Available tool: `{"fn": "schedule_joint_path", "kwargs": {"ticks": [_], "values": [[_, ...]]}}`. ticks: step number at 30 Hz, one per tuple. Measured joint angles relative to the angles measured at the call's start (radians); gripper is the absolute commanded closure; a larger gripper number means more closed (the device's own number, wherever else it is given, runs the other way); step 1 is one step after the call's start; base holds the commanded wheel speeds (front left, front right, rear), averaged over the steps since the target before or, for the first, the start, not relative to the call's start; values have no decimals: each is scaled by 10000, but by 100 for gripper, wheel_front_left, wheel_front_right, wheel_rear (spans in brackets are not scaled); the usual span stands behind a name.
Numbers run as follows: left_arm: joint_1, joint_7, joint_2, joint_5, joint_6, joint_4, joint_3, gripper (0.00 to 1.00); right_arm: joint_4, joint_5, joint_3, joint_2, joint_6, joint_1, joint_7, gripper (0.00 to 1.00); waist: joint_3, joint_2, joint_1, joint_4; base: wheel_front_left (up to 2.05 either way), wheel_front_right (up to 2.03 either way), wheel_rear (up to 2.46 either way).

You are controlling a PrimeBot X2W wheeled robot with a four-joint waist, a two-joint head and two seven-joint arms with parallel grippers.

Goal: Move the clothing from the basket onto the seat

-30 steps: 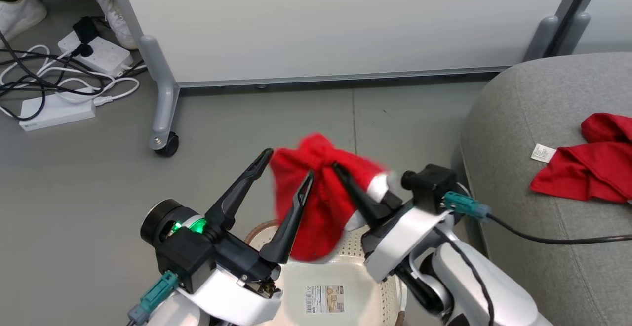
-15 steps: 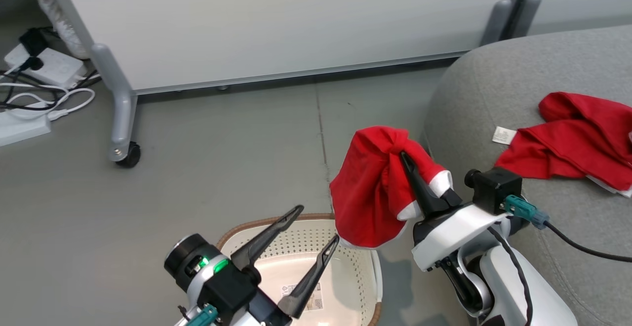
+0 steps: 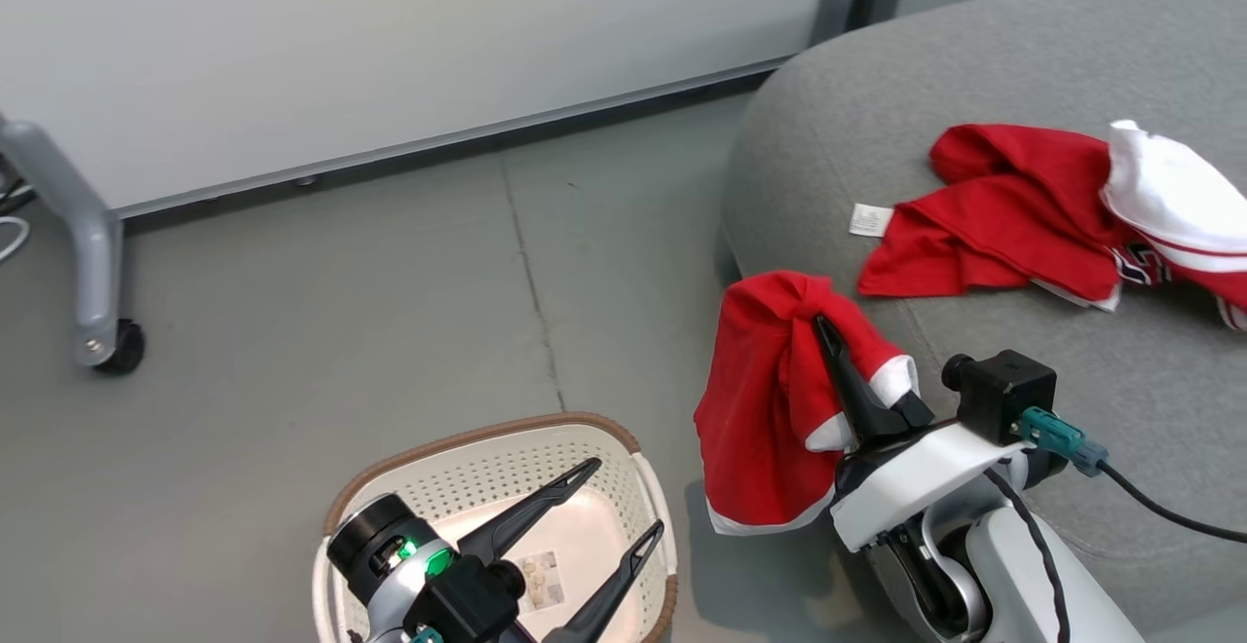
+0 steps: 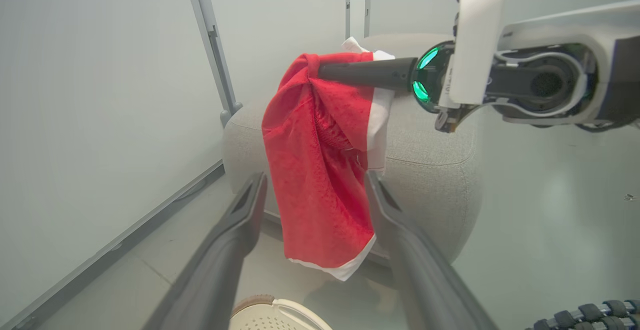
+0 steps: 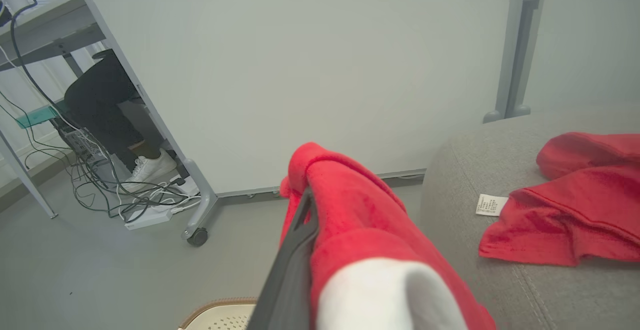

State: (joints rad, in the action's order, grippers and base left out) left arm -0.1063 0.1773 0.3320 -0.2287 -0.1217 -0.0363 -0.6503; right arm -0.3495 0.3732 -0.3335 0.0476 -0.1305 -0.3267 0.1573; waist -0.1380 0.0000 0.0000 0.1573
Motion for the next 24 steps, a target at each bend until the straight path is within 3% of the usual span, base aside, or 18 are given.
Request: {"fn": "schedule_joint_path", "kwargs": {"ticks": [14,24], "values": [[-78,-104,514,19,102,-441,48,0,244,240,59,2,0,-152,380,100,-739,0,0,1468,0,0,0],[-762,-244,1058,157,100,-1244,222,0,134,-165,1277,-4,0,-3016,807,100,-1737,0,0,1857,0,0,0]]}}
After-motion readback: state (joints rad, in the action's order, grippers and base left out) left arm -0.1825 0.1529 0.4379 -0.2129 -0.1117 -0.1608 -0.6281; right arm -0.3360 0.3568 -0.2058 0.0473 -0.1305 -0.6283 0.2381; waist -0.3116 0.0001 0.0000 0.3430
